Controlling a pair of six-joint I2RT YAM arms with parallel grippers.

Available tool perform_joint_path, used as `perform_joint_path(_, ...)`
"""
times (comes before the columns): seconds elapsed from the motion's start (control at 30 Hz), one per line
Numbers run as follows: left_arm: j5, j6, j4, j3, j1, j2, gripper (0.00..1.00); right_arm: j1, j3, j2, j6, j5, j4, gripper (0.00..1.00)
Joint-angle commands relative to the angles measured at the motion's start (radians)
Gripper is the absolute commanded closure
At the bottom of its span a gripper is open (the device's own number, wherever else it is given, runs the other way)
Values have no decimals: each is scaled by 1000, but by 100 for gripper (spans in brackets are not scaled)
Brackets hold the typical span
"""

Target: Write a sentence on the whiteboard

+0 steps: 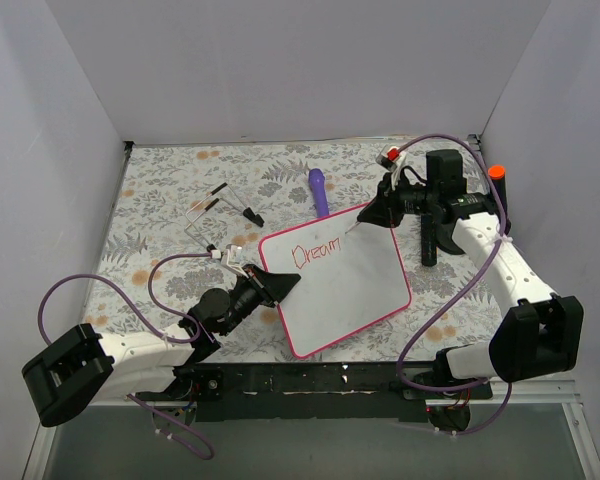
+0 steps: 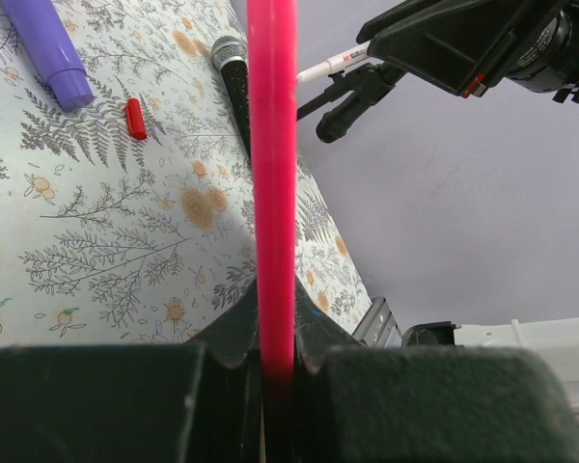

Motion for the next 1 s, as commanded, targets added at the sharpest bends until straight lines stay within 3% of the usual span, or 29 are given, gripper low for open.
perform_joint_path(0.0, 8, -28, 181, 24, 5, -26, 100, 15, 19, 16, 17, 1, 38, 99)
perform_joint_path(0.53, 8, -28, 185, 24, 8, -23, 100, 35, -9, 10, -9, -54, 17, 99)
perform_joint_path(0.97, 10, -28, 181, 23, 8, -29, 100, 32, -30, -21, -40, 28, -13, 99)
